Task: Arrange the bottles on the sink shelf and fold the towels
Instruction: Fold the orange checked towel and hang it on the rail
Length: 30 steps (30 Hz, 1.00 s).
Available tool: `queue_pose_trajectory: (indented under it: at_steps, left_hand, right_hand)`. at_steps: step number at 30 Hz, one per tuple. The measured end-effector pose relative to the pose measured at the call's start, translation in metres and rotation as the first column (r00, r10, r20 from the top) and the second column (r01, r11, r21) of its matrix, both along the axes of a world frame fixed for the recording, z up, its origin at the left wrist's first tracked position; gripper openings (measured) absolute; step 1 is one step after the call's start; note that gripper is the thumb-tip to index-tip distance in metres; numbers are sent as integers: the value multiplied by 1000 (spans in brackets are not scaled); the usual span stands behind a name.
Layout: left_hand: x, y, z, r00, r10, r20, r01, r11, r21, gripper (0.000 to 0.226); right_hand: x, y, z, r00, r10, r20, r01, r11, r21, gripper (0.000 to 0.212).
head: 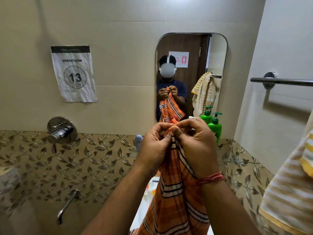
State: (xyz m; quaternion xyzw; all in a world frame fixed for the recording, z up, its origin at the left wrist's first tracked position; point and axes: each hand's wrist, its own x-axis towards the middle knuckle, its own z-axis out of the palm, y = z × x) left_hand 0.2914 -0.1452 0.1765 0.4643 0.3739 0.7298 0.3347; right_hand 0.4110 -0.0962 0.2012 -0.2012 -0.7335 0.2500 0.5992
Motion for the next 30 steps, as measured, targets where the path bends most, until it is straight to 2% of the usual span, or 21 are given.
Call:
queue_pose_trajectory:
  at_steps: [3,8,11,14,17,19,22,25,28,30]
  left_hand:
    - [1,2,-2,998,40,-55,-40,999,-2,14]
    - [3,-1,1,995,-93,43,92,995,30,21]
    - [4,1,1,1000,-23,19,22,999,32,19]
    - [-2,4,3,996,-2,88,-2,999,54,13]
    - [-18,5,10,993,5,116,-16,996,91,28]
    - [-25,5,17,996,20,89,-29,994,107,30]
    - [-32,6,27,998,14,63,-21,993,117,31]
    - [-40,9,34,997,32,67,-41,990,132,27]
    - [-49,11,40,992,65,112,-82,985,154,21]
    - [-54,13,45,987,100,129,-120,980,161,20]
  right_hand:
    - [-3,1,-2,999,-47,-20,47,999,8,8]
    - [-8,5,-3,991,-116,-71,114,993,-36,8]
    - [-10,7,-3,998,-47,-49,42,994,-101,7]
    - [-6,5,-5,993,111,-32,-114,983,-140,8]
    - [1,3,-17,957,275,95,-250,944,-215,16]
    - [3,-2,-28,926,350,141,-307,916,-257,15]
    - [4,-8,-41,927,342,151,-313,931,-189,12]
    - [9,-8,-43,900,288,328,-280,957,-71,18]
    - [16,-3,-43,750,296,592,-313,947,-77,22]
    - [20,-1,-47,651,338,679,-346,929,-130,18]
